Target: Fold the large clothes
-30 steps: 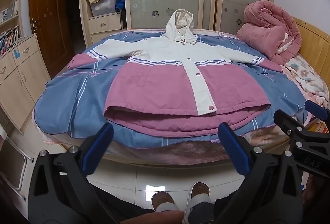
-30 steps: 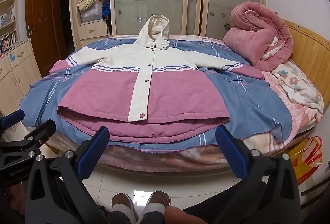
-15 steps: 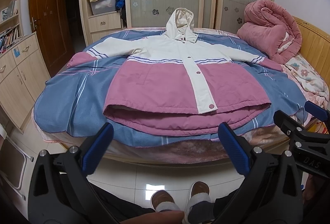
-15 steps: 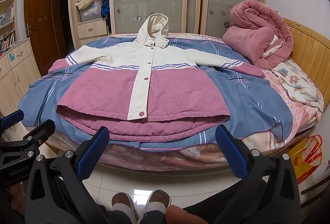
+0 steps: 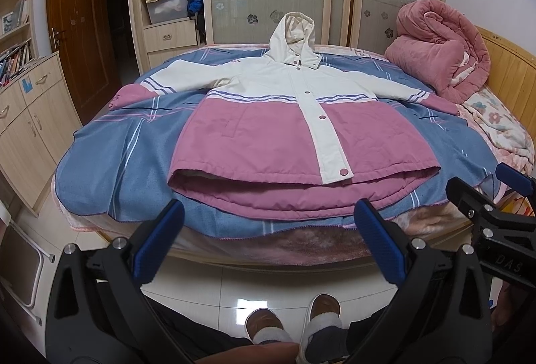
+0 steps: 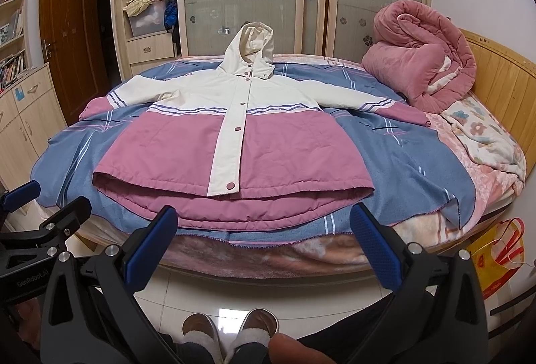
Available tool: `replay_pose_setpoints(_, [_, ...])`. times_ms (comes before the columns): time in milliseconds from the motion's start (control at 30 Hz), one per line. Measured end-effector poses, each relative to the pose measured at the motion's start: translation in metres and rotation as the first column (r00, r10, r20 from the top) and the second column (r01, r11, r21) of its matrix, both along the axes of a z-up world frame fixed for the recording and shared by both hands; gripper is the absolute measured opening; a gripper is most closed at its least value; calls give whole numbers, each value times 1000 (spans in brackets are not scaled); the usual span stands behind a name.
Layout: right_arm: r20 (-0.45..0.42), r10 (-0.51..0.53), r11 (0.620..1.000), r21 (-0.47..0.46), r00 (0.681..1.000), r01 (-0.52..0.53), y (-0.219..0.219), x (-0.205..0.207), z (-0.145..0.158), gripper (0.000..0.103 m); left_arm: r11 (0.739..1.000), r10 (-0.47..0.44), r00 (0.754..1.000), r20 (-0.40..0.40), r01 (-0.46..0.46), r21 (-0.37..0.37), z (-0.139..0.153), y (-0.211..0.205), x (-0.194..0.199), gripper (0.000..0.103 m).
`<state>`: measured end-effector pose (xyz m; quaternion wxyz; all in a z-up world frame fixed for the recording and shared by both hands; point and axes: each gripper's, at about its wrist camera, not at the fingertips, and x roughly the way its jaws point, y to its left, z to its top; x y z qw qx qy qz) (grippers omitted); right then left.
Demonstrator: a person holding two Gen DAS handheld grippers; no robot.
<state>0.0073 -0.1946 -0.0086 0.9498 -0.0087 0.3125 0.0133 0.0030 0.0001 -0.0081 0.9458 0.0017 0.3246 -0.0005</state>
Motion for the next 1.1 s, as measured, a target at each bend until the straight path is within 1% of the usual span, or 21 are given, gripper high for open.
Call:
replay_pose_setpoints(933, [5,3,1000,2,1000,-3,0,-2,-1,102,1000,1,1000,-5,-1,6,-1,-1,-1,101])
replay_pose_setpoints(1100, [-9,-10,1000,-1,1000,10,0,3,-8,102,1000,11,1000,-19,-11,-3,-9,0,6,101])
